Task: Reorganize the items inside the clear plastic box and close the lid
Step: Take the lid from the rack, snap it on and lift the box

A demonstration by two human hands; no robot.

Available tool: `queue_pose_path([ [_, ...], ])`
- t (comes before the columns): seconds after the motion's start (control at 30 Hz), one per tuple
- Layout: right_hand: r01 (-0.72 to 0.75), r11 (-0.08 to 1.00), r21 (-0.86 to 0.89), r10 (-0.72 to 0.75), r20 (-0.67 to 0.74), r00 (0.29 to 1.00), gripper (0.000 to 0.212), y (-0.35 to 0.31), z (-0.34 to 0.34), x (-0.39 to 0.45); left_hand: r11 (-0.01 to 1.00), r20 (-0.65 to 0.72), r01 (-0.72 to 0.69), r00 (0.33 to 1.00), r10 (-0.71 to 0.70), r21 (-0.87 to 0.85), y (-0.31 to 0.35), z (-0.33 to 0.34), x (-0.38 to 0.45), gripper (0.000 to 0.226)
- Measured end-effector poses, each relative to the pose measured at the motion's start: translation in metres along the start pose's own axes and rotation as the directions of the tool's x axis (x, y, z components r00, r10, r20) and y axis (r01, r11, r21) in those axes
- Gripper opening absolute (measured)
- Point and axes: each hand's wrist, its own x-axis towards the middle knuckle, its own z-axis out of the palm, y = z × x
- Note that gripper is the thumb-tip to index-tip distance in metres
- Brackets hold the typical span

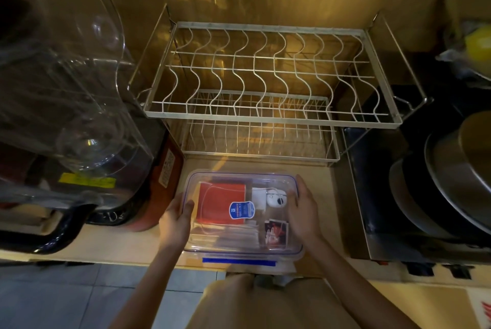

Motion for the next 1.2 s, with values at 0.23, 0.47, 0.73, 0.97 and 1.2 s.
queue_pose_path([
  [0.23, -0.018, 0.997, -0.079, 0.016, -0.021, 1.000, 0.042, 0.005, 0.006, 0.003, 1.000, -0.023, -0.003, 1.000, 0.004, 0.011, 0.000, 0.003, 0.000, 0.037],
  [0.47, -0.008, 0.998, -0.060, 0.002, -0.098, 0.995, 0.038, 0.006, 0.006, -0.008, 1.000, -0.062, 0.016, 0.998, -0.016, -0.011, -0.003, 0.003, -0.005, 0.039],
  [0.73, -0.010, 0.883, -0.470, -0.033, -0.083, 0.996, 0.041, -0.001, 0.012, 0.014, 0.995, -0.065, 0.047, 0.997, -0.042, 0.091, -0.007, 0.009, -0.002, 0.046],
  [0.97, 0.572, 0.542, -0.615, -0.238, 0.541, 0.807, 0.049, -0.040, 0.022, 0.045, 0.993, -0.060, 0.074, 0.996, -0.068, 0.097, -0.005, 0.009, -0.001, 0.047],
  [1.2, 0.409, 0.637, -0.653, 0.136, 0.618, 0.775, 0.075, -0.064, 0.040, 0.081, 0.993, -0.066, 0.084, 0.995, -0.079, 0.083, -0.004, 0.008, 0.000, 0.047],
])
